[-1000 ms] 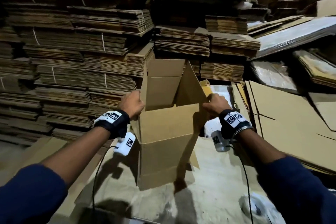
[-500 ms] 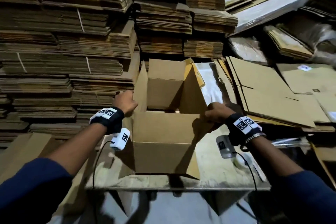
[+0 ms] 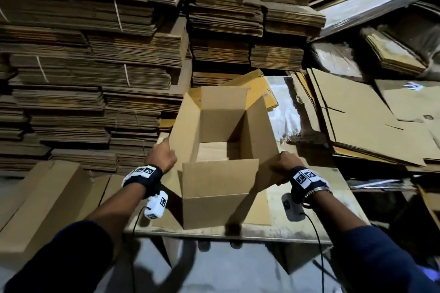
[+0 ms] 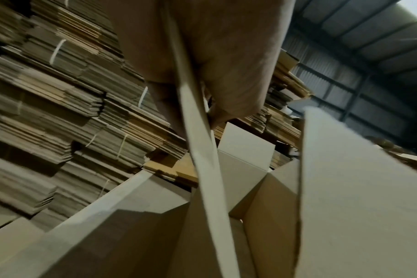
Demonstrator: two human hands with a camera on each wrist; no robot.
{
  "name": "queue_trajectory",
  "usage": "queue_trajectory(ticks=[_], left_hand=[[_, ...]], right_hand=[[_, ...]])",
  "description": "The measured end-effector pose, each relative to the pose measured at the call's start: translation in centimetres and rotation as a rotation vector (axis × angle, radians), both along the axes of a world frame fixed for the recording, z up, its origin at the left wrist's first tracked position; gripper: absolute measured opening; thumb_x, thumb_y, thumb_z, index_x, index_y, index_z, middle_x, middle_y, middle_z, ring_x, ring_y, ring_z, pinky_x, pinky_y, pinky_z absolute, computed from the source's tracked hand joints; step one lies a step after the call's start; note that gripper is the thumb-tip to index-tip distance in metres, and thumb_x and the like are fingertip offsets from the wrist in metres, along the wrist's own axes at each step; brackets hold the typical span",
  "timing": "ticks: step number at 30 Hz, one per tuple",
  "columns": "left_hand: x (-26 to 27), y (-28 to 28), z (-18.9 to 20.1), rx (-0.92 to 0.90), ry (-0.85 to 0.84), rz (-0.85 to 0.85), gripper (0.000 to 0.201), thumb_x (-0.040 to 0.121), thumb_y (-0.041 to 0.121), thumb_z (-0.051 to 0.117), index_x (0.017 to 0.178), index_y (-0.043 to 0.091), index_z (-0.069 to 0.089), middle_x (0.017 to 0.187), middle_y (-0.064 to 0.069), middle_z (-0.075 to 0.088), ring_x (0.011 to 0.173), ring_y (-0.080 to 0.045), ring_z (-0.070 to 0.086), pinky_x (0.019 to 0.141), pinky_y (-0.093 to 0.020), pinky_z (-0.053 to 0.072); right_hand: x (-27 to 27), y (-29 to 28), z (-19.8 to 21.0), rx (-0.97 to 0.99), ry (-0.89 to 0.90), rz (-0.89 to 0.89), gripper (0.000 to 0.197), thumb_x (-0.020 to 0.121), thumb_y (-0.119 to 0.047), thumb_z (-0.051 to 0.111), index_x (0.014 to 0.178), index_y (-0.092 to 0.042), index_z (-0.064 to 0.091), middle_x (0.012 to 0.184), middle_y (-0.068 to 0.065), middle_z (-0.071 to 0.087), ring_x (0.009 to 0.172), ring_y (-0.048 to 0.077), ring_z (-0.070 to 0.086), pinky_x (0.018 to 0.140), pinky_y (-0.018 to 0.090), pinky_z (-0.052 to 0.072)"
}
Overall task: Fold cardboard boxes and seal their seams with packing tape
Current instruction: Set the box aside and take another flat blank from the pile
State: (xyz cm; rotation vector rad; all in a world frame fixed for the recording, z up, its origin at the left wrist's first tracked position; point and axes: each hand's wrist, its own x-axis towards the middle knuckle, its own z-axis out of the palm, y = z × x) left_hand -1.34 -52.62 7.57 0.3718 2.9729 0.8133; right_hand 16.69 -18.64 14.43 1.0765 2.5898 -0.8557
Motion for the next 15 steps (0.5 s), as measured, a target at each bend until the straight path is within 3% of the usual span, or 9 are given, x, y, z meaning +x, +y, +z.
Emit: queue_trajectory(ticks=[2,3,5,7,9,11,13,15], left_hand=[[-0.4,-0.7,-0.7,0.048,-0.037,0.056,0.035,0.096,0.023,0.059,0.130,0.017,0.059,0.115,-0.018,0.070,0.101,-0.040,0.067,0.087,-0.043,0.058],[-0.6,-0.9,-0.9,0.068,-0.050,0.086,0.035,0.095,0.022,0.060,0.130,0.015,0.061,0.115,-0.020,0.071,0.103,-0.041,0.066,0.087,-0.041,0.056],[-0.8,-1.0,-1.4,0.105,-0.050,0.114,0.035,0.095,0.019,0.061,0.128,0.012,0.063,0.114,-0.022,0.072,0.106,-0.044,0.066,0.086,-0.042,0.053],[-1.0,-0.9,-1.7,0.103,-0.041,0.110,0.036,0.097,0.021,0.060,0.131,0.013,0.061,0.115,-0.021,0.072,0.107,-0.044,0.065,0.086,-0.042,0.053],[-1.1,-1.2,-1.9,0.060,-0.047,0.084,0.041,0.100,0.026,0.057,0.139,0.014,0.052,0.122,-0.021,0.069,0.112,-0.043,0.063,0.089,-0.044,0.052],[-1.2,-1.6,-2.3,0.009,-0.047,0.042,0.052,0.103,0.030,0.053,0.151,0.018,0.037,0.131,-0.021,0.066,0.116,-0.044,0.062,0.091,-0.047,0.051],[-0.9,-2.1,-2.6,-0.049,-0.027,0.001,0.065,0.105,0.031,0.052,0.161,0.023,0.019,0.147,-0.018,0.055,0.121,-0.044,0.061,0.094,-0.051,0.050],[-0.8,-2.5,-3.3,-0.154,-0.004,-0.034,0.071,0.105,0.030,0.052,0.165,0.028,0.014,0.168,-0.013,0.026,0.135,-0.043,0.052,0.103,-0.056,0.050]], right_hand=[[0.2,1.1,-0.6,0.024,-0.114,0.013,0.035,0.094,-0.014,0.060,0.121,0.006,0.057,0.099,0.025,0.071,0.064,0.033,0.076,0.043,0.031,0.054],[0.1,1.7,-1.1,0.054,-0.153,0.043,0.049,0.095,-0.015,0.056,0.137,0.007,0.045,0.106,0.027,0.070,0.068,0.033,0.075,0.045,0.033,0.055],[0.3,2.7,-2.3,0.127,-0.186,0.144,0.074,0.098,-0.018,0.049,0.159,-0.005,0.010,0.119,0.029,0.065,0.083,0.036,0.074,0.062,0.039,0.059],[0.5,3.3,-3.7,0.265,-0.234,0.258,0.089,0.099,-0.020,0.052,0.164,-0.021,-0.008,0.138,0.030,0.057,0.116,0.039,0.065,0.087,0.043,0.055],[1.0,2.9,-4.8,0.406,-0.311,0.361,0.111,0.090,-0.024,0.073,0.164,-0.033,-0.008,0.165,0.026,0.021,0.151,0.041,0.029,0.111,0.054,0.043],[0.9,1.9,-5.7,0.422,-0.290,0.442,0.128,0.077,-0.032,0.089,0.165,-0.034,-0.003,0.171,0.013,-0.017,0.159,0.035,-0.010,0.120,0.067,0.021],[0.5,0.9,-6.4,0.411,-0.250,0.547,0.134,0.068,-0.044,0.094,0.166,-0.030,0.003,0.172,0.005,-0.017,0.158,0.029,-0.018,0.119,0.072,0.011],[0.3,0.4,-6.7,0.391,-0.237,0.590,0.134,0.060,-0.061,0.092,0.165,-0.031,0.014,0.173,-0.001,-0.006,0.159,0.028,-0.015,0.115,0.078,0.006]])
